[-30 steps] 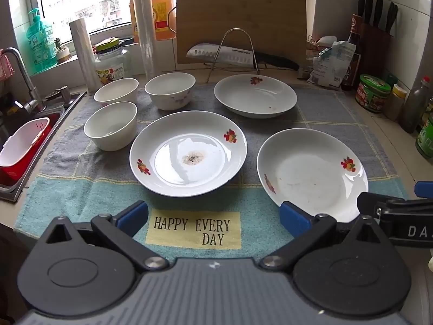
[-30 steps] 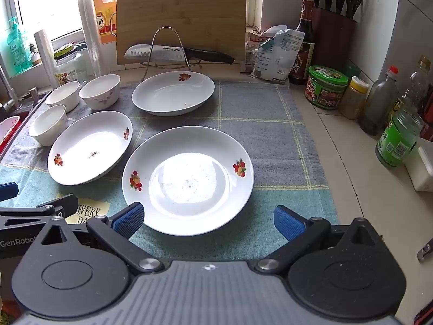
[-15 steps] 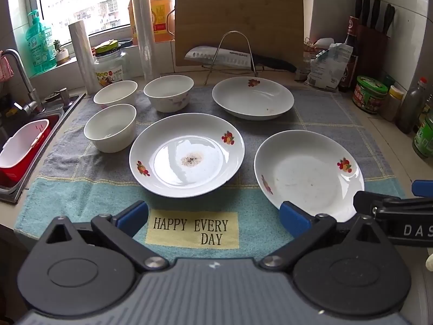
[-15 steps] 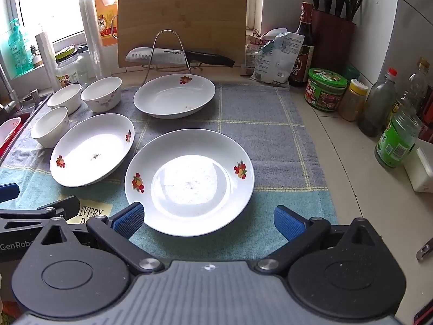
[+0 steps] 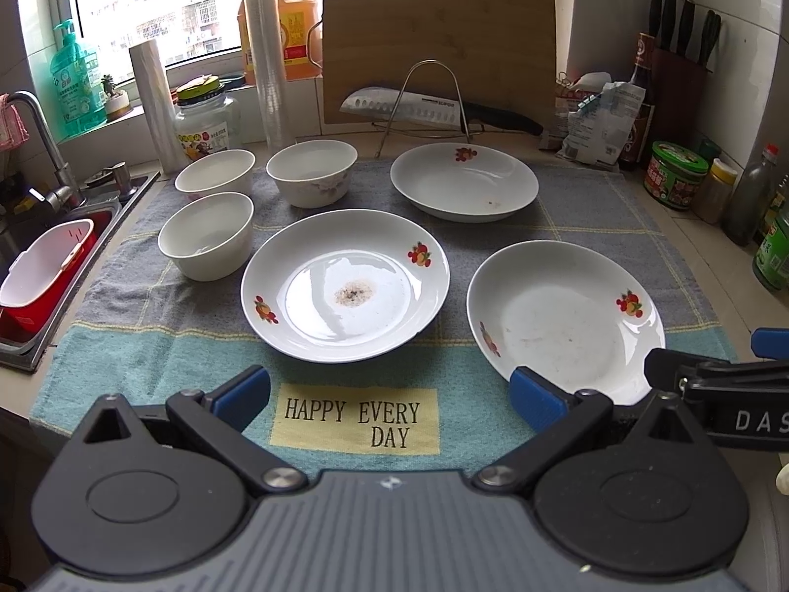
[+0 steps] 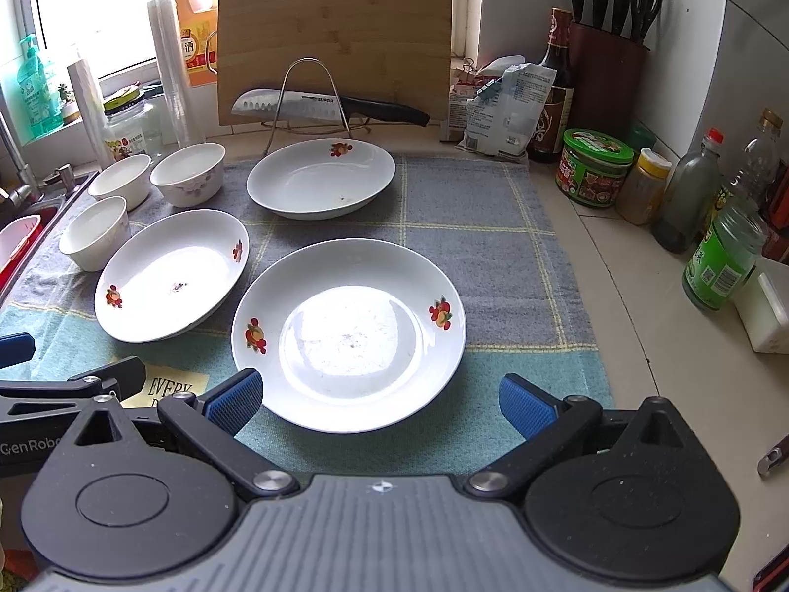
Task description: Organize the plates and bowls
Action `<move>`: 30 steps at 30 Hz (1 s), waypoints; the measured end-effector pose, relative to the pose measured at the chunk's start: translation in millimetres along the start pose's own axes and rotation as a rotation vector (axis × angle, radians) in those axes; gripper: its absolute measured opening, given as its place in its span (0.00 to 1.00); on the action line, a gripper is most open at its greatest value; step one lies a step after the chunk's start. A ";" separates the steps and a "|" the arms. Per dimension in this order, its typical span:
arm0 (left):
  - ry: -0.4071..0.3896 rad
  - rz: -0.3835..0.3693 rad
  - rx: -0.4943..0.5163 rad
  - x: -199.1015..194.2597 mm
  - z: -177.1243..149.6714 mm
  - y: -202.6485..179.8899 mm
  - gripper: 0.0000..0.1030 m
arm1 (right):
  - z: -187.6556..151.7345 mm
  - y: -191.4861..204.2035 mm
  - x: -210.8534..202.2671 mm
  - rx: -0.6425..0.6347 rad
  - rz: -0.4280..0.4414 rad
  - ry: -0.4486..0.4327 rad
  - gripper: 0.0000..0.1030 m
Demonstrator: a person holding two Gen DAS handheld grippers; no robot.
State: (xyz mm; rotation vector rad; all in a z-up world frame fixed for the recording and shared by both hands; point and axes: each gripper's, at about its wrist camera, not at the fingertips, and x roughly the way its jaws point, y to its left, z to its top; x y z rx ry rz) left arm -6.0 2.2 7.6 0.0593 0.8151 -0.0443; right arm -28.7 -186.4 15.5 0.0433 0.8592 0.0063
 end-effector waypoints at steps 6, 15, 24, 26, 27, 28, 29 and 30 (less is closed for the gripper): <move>0.003 0.000 -0.002 0.1 0.8 -0.2 0.99 | -0.1 0.0 -0.3 0.001 -0.001 -0.001 1.00; 0.002 0.003 -0.006 -0.7 2.4 0.4 0.99 | 0.2 0.6 -1.0 -0.002 0.000 -0.006 1.00; 0.002 0.001 -0.014 -1.8 1.9 0.1 0.99 | 1.1 0.1 -2.5 -0.002 0.002 -0.009 1.00; 0.002 0.001 -0.013 -1.8 1.6 0.0 0.99 | 1.0 -0.1 -2.6 -0.002 0.002 -0.010 1.00; 0.001 0.001 -0.014 -1.8 1.6 0.1 0.99 | 1.3 -0.4 -2.6 -0.002 0.002 -0.010 1.00; 0.001 0.002 -0.014 -1.6 1.4 0.5 0.99 | 1.2 -0.3 -2.6 -0.002 0.003 -0.010 1.00; 0.002 0.001 -0.015 -1.6 1.4 0.5 0.99 | 1.5 -0.4 -2.7 -0.004 0.003 -0.010 1.00; 0.002 0.002 -0.015 -1.9 1.2 0.3 0.99 | 1.5 -0.6 -3.0 -0.004 0.003 -0.011 1.00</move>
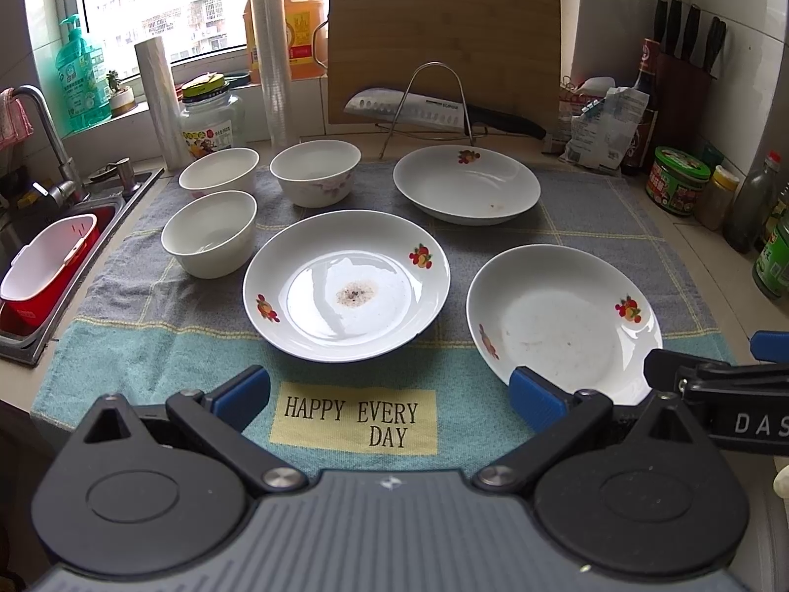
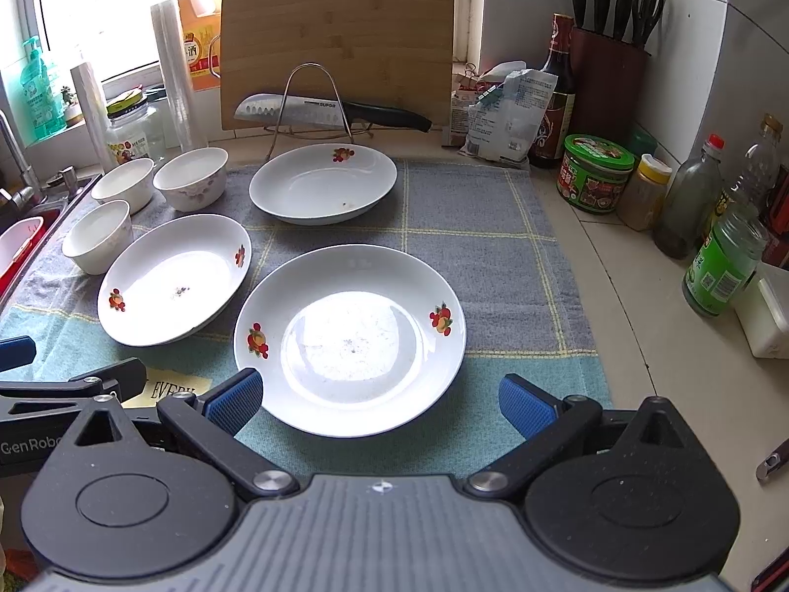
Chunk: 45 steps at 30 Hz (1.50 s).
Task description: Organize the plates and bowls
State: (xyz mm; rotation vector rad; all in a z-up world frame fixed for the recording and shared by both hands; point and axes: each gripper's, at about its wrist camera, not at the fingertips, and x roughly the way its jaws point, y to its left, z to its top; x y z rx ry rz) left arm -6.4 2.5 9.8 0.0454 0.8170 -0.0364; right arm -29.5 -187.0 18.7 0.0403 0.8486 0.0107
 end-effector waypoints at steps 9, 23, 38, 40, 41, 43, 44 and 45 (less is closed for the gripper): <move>-0.004 0.000 -0.003 -1.4 -0.1 0.3 0.99 | -0.4 -0.2 -1.3 -0.012 0.005 -0.004 1.00; -0.025 -0.026 -0.020 -3.0 -2.3 -5.6 0.99 | -0.1 -6.0 -4.4 -0.022 0.021 -0.022 1.00; -0.097 -0.067 -0.007 -13.8 -6.4 -11.5 0.99 | 0.6 -19.3 -14.1 -0.018 0.092 -0.071 1.00; -0.101 -0.080 0.006 -12.5 -6.9 -12.3 0.99 | 0.7 -21.1 -14.0 -0.011 0.103 -0.078 1.00; -0.100 -0.088 0.014 -11.5 -7.3 -12.8 0.99 | 0.8 -22.1 -13.9 -0.008 0.108 -0.082 1.00; -0.095 -0.106 0.030 -8.4 -8.3 -13.3 0.99 | 1.0 -23.8 -13.3 -0.004 0.117 -0.089 1.00; -0.089 -0.112 0.039 -6.5 -8.6 -13.8 0.99 | 1.1 -24.5 -12.7 -0.002 0.116 -0.089 1.00; -0.087 -0.121 0.049 -4.5 -9.3 -14.9 0.99 | 1.3 -26.1 -11.6 0.001 0.117 -0.090 1.00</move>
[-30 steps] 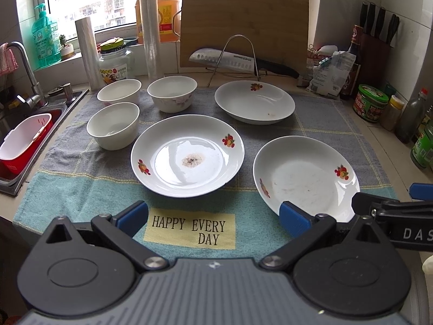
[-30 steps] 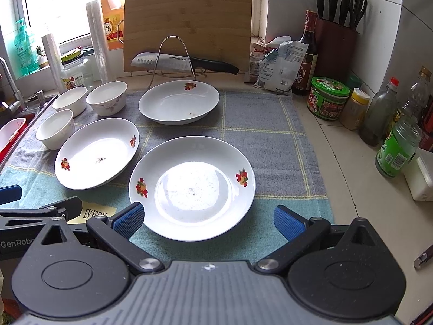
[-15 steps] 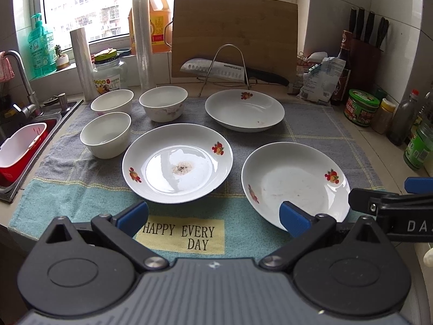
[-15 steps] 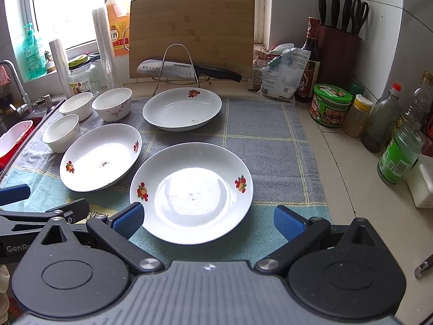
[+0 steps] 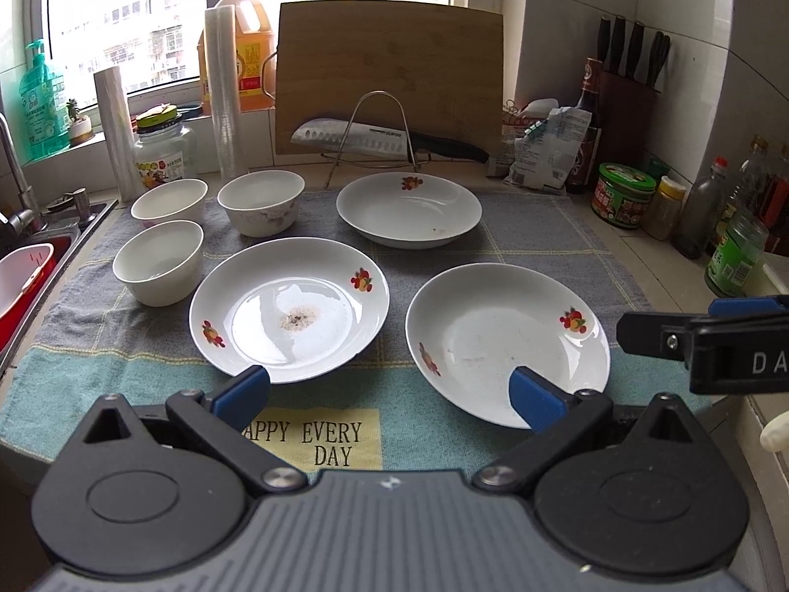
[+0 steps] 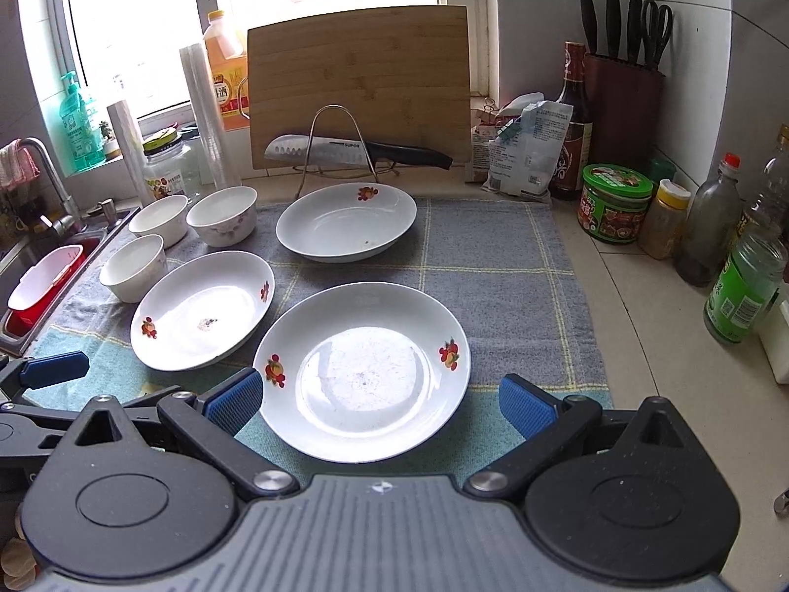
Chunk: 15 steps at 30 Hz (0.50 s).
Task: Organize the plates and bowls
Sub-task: 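Move the right gripper toward the rim of the white flowered plate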
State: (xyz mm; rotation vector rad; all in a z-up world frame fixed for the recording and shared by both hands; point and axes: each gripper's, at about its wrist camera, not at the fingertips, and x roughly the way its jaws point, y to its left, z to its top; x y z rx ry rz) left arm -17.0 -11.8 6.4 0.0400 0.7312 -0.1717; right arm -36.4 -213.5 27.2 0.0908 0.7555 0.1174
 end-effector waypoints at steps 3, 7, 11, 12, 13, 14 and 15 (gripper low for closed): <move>0.014 -0.034 0.029 8.3 -3.1 -1.0 0.99 | -0.2 -5.8 4.2 0.024 -0.012 0.002 1.00; 0.051 -0.073 0.066 23.7 -8.7 -3.3 0.99 | -1.2 -14.5 12.7 0.055 -0.030 0.015 1.00; 0.090 -0.114 0.105 39.6 -14.5 -6.9 0.99 | -3.1 -19.8 21.0 0.074 -0.057 0.029 1.00; 0.098 -0.126 0.116 43.3 -15.8 -7.9 0.99 | -3.7 -21.5 23.6 0.082 -0.066 0.037 1.00; 0.105 -0.138 0.127 47.6 -17.1 -8.6 0.99 | -4.4 -23.2 26.3 0.089 -0.074 0.045 1.00; 0.111 -0.150 0.138 52.0 -18.3 -9.2 0.99 | -5.2 -24.4 29.0 0.095 -0.079 0.050 1.00; 0.118 -0.160 0.148 56.6 -19.4 -10.0 0.99 | -6.0 -25.9 32.1 0.100 -0.085 0.057 1.00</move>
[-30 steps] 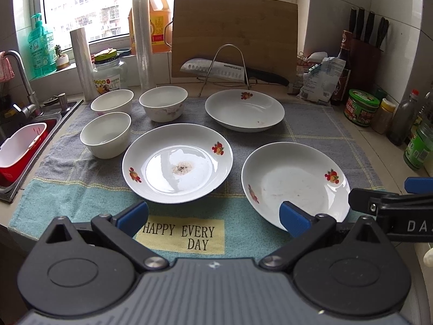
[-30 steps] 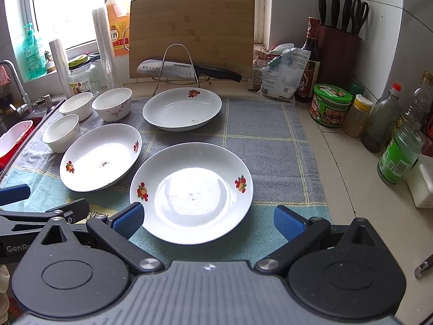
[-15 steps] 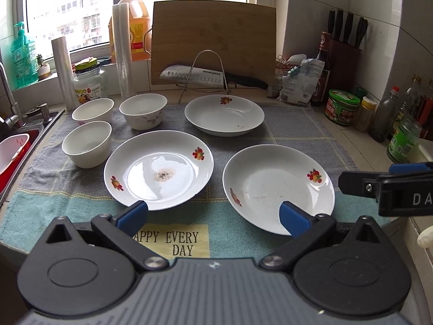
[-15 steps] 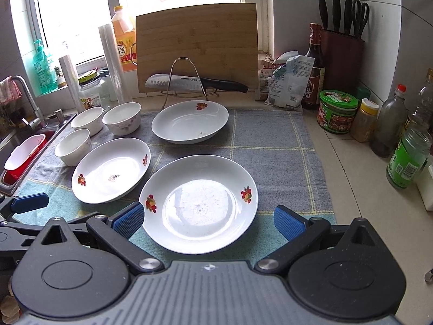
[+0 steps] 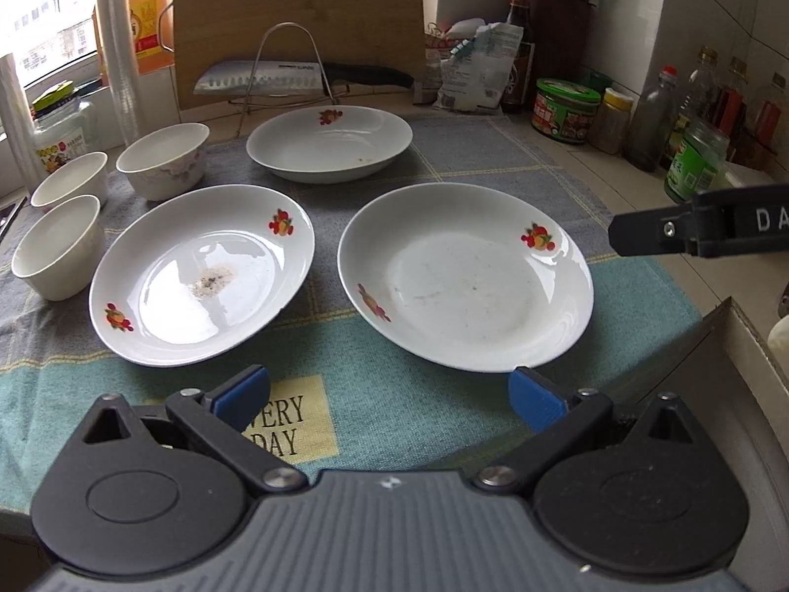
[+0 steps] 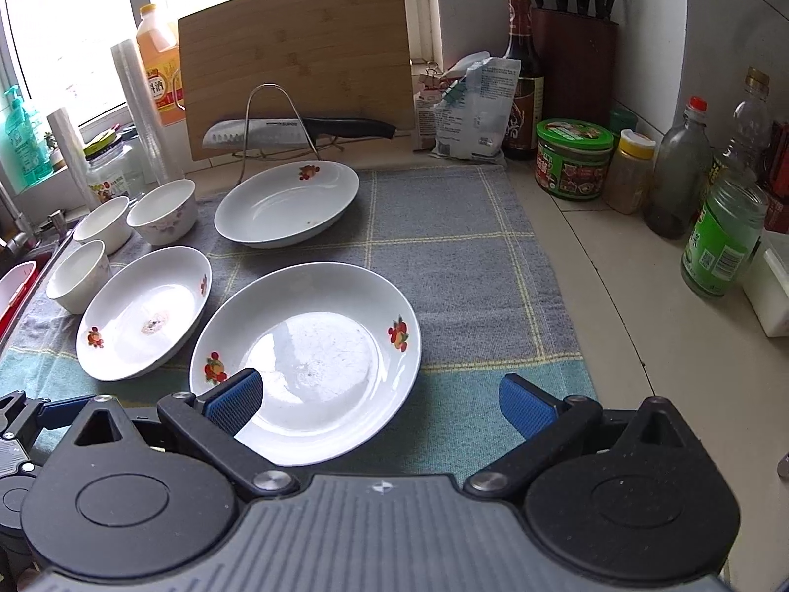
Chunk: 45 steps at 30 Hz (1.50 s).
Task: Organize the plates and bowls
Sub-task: 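Move the right gripper toward the rim of the white flowered plate, then close the right gripper on the plate rim and lift it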
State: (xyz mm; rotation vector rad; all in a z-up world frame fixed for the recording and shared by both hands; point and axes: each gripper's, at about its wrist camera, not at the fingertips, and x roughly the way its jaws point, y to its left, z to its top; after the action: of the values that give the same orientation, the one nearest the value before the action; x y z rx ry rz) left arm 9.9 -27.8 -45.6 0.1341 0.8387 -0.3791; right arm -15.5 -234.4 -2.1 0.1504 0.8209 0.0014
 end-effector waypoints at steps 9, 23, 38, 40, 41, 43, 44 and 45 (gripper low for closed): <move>0.049 -0.077 0.126 39.1 -3.6 -1.2 0.99 | -3.3 -1.1 21.9 0.022 -0.055 0.050 1.00; 0.011 -0.184 0.273 70.1 3.3 -9.1 0.99 | -3.3 1.1 39.0 0.061 -0.098 0.110 1.00; -0.039 -0.194 0.269 73.3 2.8 -11.0 1.00 | 9.5 -14.1 92.6 0.012 0.032 0.210 1.00; -0.050 -0.192 0.263 71.9 0.9 -11.1 1.00 | 14.6 -17.5 104.5 -0.018 0.053 0.233 1.00; -0.052 -0.187 0.259 71.1 0.2 -11.5 1.00 | 16.5 -18.9 109.8 -0.030 0.059 0.247 1.00; -0.055 -0.179 0.250 70.1 -0.5 -12.6 1.00 | 19.4 -21.9 121.7 -0.054 0.076 0.289 1.00; -0.054 -0.176 0.247 69.8 -0.4 -12.9 1.00 | 20.0 -22.9 126.2 -0.058 0.082 0.310 1.00; -0.052 -0.174 0.245 69.7 0.0 -13.2 1.00 | 20.5 -22.9 127.8 -0.068 0.081 0.311 1.00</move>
State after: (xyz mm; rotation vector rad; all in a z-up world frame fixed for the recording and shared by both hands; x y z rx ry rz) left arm 47.1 -59.1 -97.2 0.2788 0.7524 -0.6462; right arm 85.3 -252.2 -84.5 0.1206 1.1235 0.1319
